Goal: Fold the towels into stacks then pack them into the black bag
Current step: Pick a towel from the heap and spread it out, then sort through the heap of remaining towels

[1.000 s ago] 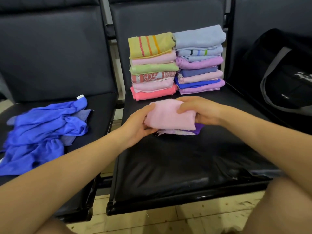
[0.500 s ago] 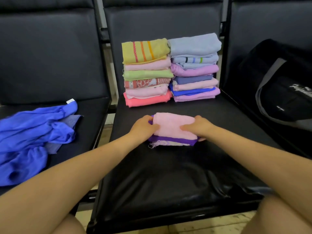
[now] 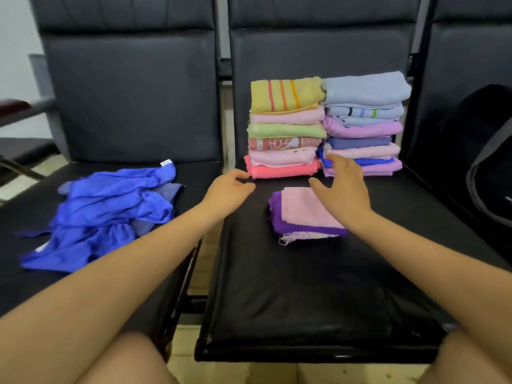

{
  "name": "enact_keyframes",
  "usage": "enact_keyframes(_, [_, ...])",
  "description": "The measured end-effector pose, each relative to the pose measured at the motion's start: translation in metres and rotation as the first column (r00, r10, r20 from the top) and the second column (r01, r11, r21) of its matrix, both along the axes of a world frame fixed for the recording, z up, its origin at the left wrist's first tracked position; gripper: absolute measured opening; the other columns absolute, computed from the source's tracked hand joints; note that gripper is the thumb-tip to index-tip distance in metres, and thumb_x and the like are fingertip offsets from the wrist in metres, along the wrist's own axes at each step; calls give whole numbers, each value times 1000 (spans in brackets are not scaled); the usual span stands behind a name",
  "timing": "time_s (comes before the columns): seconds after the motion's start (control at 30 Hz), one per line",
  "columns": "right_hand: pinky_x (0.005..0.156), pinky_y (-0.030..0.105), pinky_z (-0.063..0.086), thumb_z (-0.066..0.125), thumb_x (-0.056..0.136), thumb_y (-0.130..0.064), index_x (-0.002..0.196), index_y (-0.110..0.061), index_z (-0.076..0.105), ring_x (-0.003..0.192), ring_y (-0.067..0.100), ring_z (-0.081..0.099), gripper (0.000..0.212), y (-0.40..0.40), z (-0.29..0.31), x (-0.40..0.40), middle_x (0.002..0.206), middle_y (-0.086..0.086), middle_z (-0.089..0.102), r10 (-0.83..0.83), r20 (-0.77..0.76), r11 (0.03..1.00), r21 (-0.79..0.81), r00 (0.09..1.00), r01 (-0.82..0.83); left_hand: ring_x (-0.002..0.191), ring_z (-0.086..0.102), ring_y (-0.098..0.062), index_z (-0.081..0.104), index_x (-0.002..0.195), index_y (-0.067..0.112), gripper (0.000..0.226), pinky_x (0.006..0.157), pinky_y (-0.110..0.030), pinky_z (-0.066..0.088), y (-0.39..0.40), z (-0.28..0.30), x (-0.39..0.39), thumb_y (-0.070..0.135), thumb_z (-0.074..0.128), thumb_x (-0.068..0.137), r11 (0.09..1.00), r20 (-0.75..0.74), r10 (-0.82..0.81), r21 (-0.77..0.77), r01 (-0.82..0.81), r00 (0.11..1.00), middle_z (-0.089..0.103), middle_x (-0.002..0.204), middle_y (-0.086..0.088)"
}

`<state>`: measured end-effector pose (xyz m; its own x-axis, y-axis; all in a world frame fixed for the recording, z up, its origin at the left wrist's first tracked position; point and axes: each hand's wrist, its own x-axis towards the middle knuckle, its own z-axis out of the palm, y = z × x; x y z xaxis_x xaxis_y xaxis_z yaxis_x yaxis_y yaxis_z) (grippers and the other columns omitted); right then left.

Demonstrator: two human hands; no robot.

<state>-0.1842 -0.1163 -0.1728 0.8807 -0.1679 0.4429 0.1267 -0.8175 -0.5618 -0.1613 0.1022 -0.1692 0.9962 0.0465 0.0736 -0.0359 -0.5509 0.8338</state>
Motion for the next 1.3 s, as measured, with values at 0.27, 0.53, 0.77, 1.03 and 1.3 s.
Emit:
enact_keyframes(0.27, [77,28,43,58,88,-19,117,-21,57,82,11,53,30,139,-21,-1,94,-5,55,421,-154,898,212,894,-386,80,54,-20,64,95,19,17,75,-29,42,158,7,-22,15,48,91,937,92,335,72,-342,938,62,92,-2])
enact_keyframes(0.53, [80,27,42,57,89,-23,115,-14,62,103,20,56,28,265,-43,36,103,0,56,456,-234,890,122,858,-440,121,42,-37,58,123,17,36,102,-43,35,283,-50,-60,29,61,89,781,92,536,323,-534,839,52,123,-17])
enact_keyframes(0.77, [85,33,43,43,99,-42,128,1,48,116,35,53,52,311,-47,79,132,19,48,245,-384,969,66,891,-238,128,40,-29,44,138,20,61,100,-43,40,285,-85,-42,45,64,86,787,196,535,238,-569,822,42,136,-12])
enact_keyframes(1.03, [71,29,42,54,91,-26,71,-14,57,82,23,57,23,317,-38,108,82,6,60,472,-432,842,479,768,-248,91,58,-17,59,119,31,38,80,-29,41,288,-90,-31,50,61,86,799,167,581,71,-597,797,46,121,-1])
enact_keyframes(1.3, [68,31,43,54,92,-16,73,-15,52,69,16,47,20,304,81,111,74,6,49,564,8,547,746,826,-381,81,49,-5,69,90,28,12,81,-32,44,297,-81,-26,39,66,86,858,129,492,97,-505,861,59,89,-8])
